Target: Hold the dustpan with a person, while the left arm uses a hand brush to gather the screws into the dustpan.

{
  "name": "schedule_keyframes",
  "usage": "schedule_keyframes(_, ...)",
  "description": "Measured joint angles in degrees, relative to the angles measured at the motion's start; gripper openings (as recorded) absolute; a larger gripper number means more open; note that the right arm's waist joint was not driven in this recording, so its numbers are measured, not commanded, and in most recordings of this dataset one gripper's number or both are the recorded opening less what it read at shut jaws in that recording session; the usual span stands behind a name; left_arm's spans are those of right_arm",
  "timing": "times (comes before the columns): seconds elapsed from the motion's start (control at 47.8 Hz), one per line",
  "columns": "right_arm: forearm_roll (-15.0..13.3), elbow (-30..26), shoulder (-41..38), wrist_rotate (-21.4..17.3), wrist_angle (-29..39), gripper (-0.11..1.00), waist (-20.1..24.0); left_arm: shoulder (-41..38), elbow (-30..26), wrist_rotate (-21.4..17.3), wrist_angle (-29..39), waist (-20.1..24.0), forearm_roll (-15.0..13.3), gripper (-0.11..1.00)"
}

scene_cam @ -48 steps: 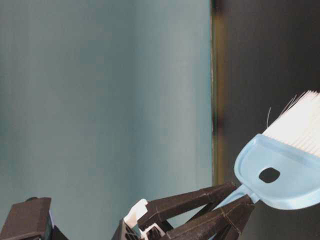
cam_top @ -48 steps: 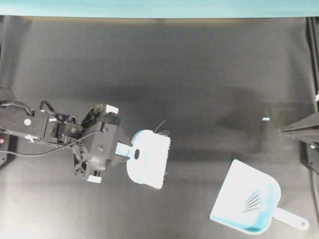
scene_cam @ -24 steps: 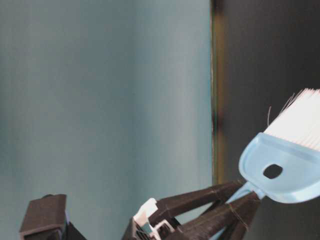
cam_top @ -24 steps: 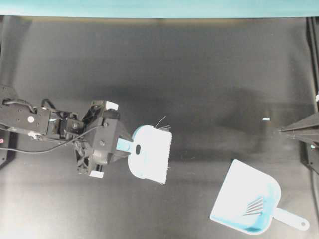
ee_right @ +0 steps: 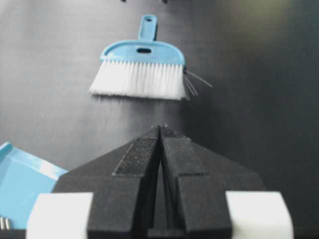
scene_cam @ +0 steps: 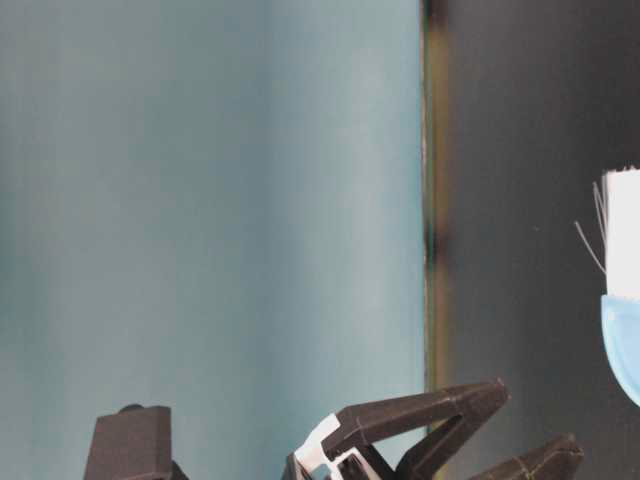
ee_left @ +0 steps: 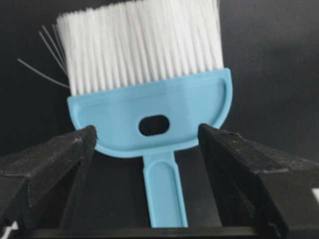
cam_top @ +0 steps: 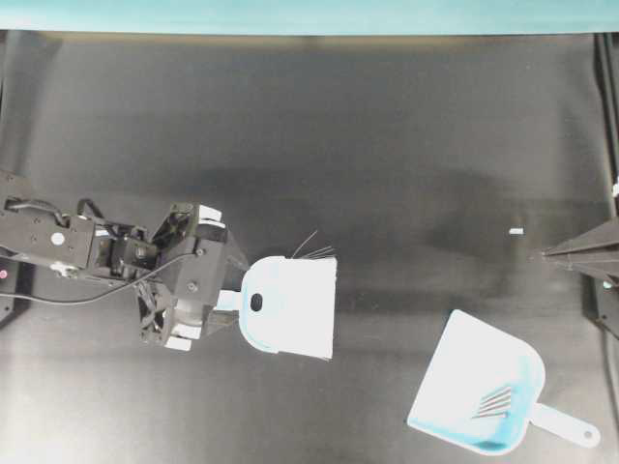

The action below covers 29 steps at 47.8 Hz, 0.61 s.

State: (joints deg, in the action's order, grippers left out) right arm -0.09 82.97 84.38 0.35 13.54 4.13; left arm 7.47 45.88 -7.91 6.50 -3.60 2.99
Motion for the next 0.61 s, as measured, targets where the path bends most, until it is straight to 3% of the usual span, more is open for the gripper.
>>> schedule_keyframes(0.293,-0.09,0.00,0.00,0.09,0.00,-0.01,0.00,6.77,1.76,0.09,-6.77,0.18,-0.09,0.80)
schedule_keyframes(0.607,-0.09,0.00,0.09,0.00,0.00,-0.01,0.00,21.01,10.55,0.09,-17.67,1.14,0.00,0.80)
